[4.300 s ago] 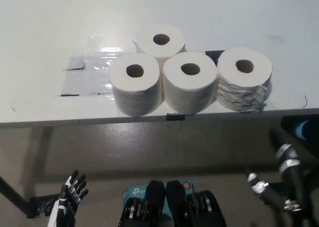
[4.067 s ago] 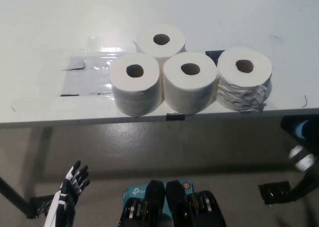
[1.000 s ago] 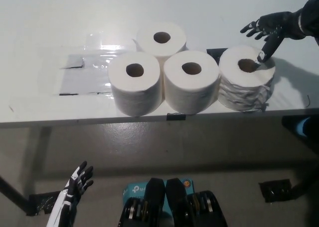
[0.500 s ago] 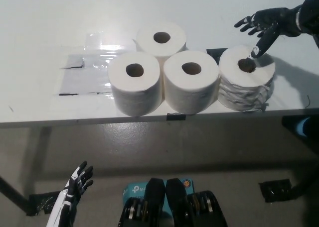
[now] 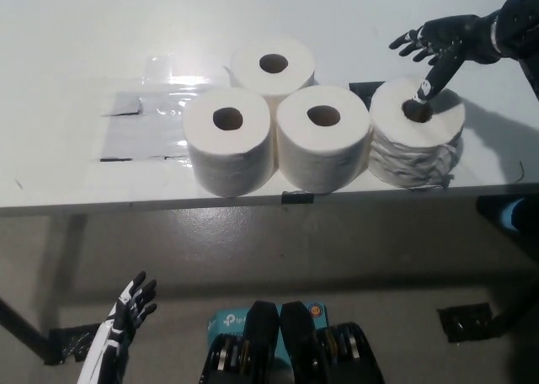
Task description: A few rolls of toilet paper are kept infront of the robot and the robot uses its right hand to lift one of the rolls and and places it on top of the other rolls to stack it.
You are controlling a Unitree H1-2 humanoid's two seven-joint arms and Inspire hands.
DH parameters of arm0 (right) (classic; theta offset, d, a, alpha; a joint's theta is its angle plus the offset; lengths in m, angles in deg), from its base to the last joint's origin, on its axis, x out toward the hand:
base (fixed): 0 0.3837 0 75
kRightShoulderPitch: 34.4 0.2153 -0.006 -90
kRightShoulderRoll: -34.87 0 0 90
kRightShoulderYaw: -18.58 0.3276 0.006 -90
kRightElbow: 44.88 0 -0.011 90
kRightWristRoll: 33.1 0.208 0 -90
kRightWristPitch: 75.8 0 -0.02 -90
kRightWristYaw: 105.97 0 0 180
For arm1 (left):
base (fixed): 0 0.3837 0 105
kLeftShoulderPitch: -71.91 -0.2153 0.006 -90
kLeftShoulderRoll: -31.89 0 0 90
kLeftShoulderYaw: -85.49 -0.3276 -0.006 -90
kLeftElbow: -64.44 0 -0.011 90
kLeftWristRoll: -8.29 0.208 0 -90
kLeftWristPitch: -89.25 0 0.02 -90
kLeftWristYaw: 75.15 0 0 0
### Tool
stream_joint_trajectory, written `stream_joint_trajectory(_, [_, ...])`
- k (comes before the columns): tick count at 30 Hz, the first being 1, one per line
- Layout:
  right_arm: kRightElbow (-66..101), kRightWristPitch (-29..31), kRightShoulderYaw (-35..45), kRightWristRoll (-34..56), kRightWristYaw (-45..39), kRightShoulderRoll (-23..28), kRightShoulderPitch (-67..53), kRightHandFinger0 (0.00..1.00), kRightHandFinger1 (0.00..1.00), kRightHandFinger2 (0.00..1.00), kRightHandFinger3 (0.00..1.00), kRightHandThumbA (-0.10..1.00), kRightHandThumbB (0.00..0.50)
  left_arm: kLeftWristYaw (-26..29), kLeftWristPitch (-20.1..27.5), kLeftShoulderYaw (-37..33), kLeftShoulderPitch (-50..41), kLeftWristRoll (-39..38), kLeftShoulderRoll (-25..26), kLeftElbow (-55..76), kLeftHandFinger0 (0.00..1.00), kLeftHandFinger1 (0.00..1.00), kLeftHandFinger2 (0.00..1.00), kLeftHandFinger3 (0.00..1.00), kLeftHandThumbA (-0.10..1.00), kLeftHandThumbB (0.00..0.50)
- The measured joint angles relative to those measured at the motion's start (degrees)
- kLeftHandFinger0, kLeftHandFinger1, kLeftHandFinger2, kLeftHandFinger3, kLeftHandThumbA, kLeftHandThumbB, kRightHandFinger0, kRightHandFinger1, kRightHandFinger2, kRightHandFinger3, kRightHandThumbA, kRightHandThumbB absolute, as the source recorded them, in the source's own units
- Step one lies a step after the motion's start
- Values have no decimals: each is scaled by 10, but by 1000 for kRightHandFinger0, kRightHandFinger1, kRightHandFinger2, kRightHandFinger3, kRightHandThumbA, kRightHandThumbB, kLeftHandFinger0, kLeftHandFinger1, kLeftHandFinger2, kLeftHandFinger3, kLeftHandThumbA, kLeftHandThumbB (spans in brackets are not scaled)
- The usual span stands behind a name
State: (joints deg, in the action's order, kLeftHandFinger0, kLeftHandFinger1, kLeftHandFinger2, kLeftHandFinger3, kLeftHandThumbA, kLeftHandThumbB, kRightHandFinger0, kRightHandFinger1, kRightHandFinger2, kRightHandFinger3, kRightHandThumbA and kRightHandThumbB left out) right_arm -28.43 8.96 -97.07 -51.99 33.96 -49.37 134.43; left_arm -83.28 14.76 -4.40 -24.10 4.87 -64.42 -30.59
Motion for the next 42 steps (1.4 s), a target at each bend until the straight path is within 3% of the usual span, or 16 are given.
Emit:
stream_joint_trajectory(1, [0, 0, 0, -1, 2, -1, 0, 1000, 1000, 1000, 1000, 1000, 305, 0, 1, 0, 0, 0, 0, 0, 1000, 1000, 1000, 1000, 1000, 351])
stream_joint_trajectory(4, [-2, 0, 0, -3, 4, -2, 0, 1000, 1000, 1000, 1000, 1000, 296, 0, 3, 0, 0, 0, 0, 0, 1000, 1000, 1000, 1000, 1000, 345])
stream_joint_trajectory(6, [-3, 1, 0, -3, 4, -2, 0, 1000, 1000, 1000, 1000, 1000, 324, 0, 3, 1, 0, 0, 0, 0, 1000, 1000, 1000, 1000, 1000, 343])
stream_joint_trajectory(11, [-11, 5, 0, -6, 5, -2, 1, 1000, 1000, 1000, 1000, 1000, 333, 0, 3, 1, 1, 0, 0, 0, 1000, 1000, 1000, 1000, 1000, 347])
stream_joint_trajectory(13, [-13, 6, -1, -9, 6, -2, 1, 1000, 1000, 1000, 1000, 1000, 310, 0, 3, 1, 1, 0, 0, 0, 1000, 1000, 1000, 1000, 1000, 338])
stream_joint_trajectory(17, [-13, 12, -1, -14, 6, -2, 1, 1000, 1000, 1000, 1000, 1000, 320, 0, 5, 1, 1, 0, 0, 0, 1000, 1000, 1000, 1000, 1000, 349])
stream_joint_trajectory(19, [-13, 12, -2, -15, 7, -2, 1, 1000, 1000, 1000, 1000, 1000, 291, 0, 5, 1, 1, 0, 0, 0, 1000, 1000, 1000, 1000, 1000, 366])
stream_joint_trajectory(22, [-14, 12, -3, -20, 10, -2, 2, 1000, 1000, 1000, 1000, 1000, 314, 0, 5, 2, 1, 0, 0, 0, 1000, 1000, 1000, 1000, 1000, 365])
stream_joint_trajectory(24, [-15, 12, -5, -25, 12, -3, 3, 1000, 1000, 1000, 1000, 1000, 293, 0, 5, 2, 1, -1, 0, 0, 1000, 1000, 1000, 1000, 1000, 359])
stream_joint_trajectory(32, [-17, 11, -6, -34, 21, -5, 3, 1000, 1000, 1000, 1000, 1000, 297, 0, 6, 2, 1, -1, 0, 0, 1000, 1000, 1000, 1000, 1000, 373])
stream_joint_trajectory(39, [-16, 10, -12, -44, 28, -6, 3, 1000, 1000, 1000, 1000, 1000, 244, 0, 6, 2, 1, -2, 0, 0, 1000, 1000, 1000, 1000, 1000, 369])
stream_joint_trajectory(42, [-16, 13, -13, -49, 28, -6, 3, 1000, 1000, 1000, 1000, 1000, 250, 0, 6, 2, 1, -2, 0, 0, 1000, 1000, 1000, 1000, 1000, 365])
